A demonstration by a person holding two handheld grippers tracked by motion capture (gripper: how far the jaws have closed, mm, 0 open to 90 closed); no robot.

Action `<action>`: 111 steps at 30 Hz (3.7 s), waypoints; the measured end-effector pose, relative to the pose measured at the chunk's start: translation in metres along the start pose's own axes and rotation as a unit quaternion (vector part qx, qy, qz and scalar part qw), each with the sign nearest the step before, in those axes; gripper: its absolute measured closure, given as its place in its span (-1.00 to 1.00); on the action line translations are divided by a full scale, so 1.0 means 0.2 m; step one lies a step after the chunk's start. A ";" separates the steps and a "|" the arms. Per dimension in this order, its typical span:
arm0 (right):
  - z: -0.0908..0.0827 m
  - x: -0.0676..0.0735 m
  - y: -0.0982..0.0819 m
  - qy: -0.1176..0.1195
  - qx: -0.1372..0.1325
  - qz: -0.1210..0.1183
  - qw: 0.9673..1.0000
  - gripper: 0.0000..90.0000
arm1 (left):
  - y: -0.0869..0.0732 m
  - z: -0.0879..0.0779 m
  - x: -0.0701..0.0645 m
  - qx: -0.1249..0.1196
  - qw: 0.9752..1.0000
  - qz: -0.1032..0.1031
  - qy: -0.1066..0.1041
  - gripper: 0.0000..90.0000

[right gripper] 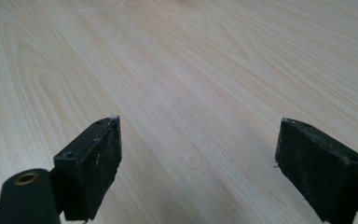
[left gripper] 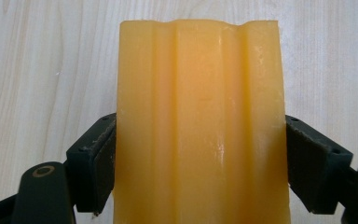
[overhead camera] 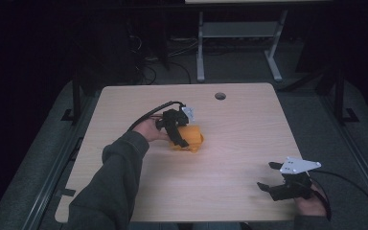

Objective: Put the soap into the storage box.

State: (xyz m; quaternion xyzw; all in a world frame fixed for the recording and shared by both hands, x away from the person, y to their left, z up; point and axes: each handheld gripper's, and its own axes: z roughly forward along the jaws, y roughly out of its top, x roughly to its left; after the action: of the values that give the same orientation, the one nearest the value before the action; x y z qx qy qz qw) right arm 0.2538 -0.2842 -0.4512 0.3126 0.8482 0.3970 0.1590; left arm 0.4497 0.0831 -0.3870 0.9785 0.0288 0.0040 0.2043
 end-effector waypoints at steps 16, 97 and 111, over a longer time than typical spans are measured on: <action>0.01 0.00 0.00 0.000 0.004 -0.004 1.000 -0.69 | -0.02 -0.12 -0.01 -0.024 1.000 -0.013 0.008 -0.55; 0.03 -0.03 0.00 -0.015 0.010 0.004 1.000 -0.69 | -0.35 -0.31 -0.16 -0.060 0.995 -0.076 0.037 -0.50; 0.03 -0.03 0.00 -0.016 0.010 0.008 1.000 -0.69 | -0.36 -0.33 -0.21 -0.065 0.994 -0.073 0.042 -0.49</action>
State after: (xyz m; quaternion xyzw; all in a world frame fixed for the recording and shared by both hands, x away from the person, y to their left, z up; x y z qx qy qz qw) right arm 0.2612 -0.2841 -0.4556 0.3270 0.8472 0.3843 0.1660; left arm 0.4027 0.1733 -0.3558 0.9575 0.1082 0.0319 0.2655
